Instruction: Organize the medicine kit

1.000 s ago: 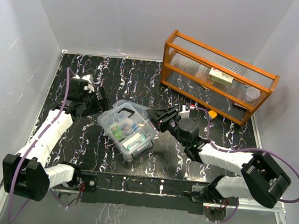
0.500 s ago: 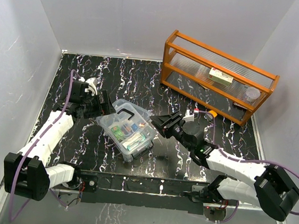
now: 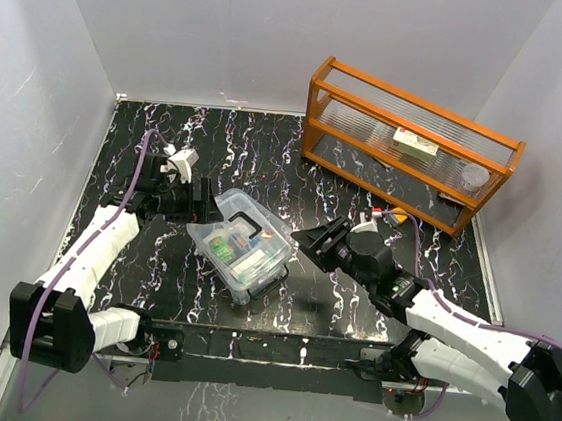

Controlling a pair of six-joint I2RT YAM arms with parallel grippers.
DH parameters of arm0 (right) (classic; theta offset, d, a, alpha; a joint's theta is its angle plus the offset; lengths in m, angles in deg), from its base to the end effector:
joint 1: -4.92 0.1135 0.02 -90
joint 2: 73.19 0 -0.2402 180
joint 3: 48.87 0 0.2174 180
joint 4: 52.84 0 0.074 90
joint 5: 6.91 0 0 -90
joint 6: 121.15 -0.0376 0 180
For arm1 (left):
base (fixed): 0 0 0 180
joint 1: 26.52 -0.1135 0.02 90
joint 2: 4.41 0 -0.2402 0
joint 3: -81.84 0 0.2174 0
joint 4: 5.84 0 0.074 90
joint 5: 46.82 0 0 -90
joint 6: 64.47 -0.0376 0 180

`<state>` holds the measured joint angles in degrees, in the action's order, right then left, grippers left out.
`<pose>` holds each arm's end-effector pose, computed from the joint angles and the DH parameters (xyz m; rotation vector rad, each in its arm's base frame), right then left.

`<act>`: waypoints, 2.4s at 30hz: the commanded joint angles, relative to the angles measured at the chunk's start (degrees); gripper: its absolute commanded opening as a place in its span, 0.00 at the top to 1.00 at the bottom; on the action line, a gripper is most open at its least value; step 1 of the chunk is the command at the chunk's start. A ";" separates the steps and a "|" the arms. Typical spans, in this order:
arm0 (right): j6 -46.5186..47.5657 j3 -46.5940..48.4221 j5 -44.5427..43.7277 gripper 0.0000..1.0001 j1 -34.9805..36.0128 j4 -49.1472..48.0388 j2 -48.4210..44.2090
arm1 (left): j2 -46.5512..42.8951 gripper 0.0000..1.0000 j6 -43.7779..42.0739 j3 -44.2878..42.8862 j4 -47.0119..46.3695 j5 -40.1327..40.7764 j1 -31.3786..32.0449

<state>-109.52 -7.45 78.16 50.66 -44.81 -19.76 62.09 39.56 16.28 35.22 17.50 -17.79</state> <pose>0.1379 0.1369 0.2230 0.6734 2.0675 1.2996 0.2167 -0.0498 0.2580 0.1273 2.3170 -0.7187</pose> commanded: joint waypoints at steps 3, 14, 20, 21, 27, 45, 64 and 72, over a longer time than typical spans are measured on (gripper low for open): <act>11.75 9.52 0.99 0.47 0.01 14.63 2.62 | 0.91 0.16 -7.30 -2.46 1.27 -10.47 -0.32; 16.93 13.28 6.77 0.50 0.06 21.54 9.36 | 3.65 0.16 -9.58 -4.54 3.28 -11.31 -0.30; 18.91 14.02 7.54 0.42 0.04 23.22 8.05 | 1.88 0.16 -5.67 -2.78 2.71 -8.91 -0.32; 19.44 14.16 8.25 0.40 0.05 23.20 8.13 | 1.62 0.16 -4.72 -2.22 2.47 -9.00 -0.28; 21.24 14.84 10.67 0.38 0.06 21.97 8.70 | 0.27 0.31 2.00 1.18 1.50 -8.53 -0.29; 27.80 9.17 25.08 0.62 -11.14 7.19 11.39 | -2.27 0.52 17.11 7.54 -1.85 -6.96 -0.27; 42.18 26.81 22.54 0.34 -16.03 22.90 17.97 | -4.77 0.26 19.64 6.45 -5.51 -3.55 -0.30; 37.65 19.40 20.82 0.22 -16.08 24.18 8.40 | -5.28 0.13 11.97 1.02 2.00 0.56 -0.24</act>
<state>-69.30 15.98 101.33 34.64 -20.24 -6.89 57.81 56.98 20.78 31.43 15.69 -18.18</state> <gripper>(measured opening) 0.774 0.859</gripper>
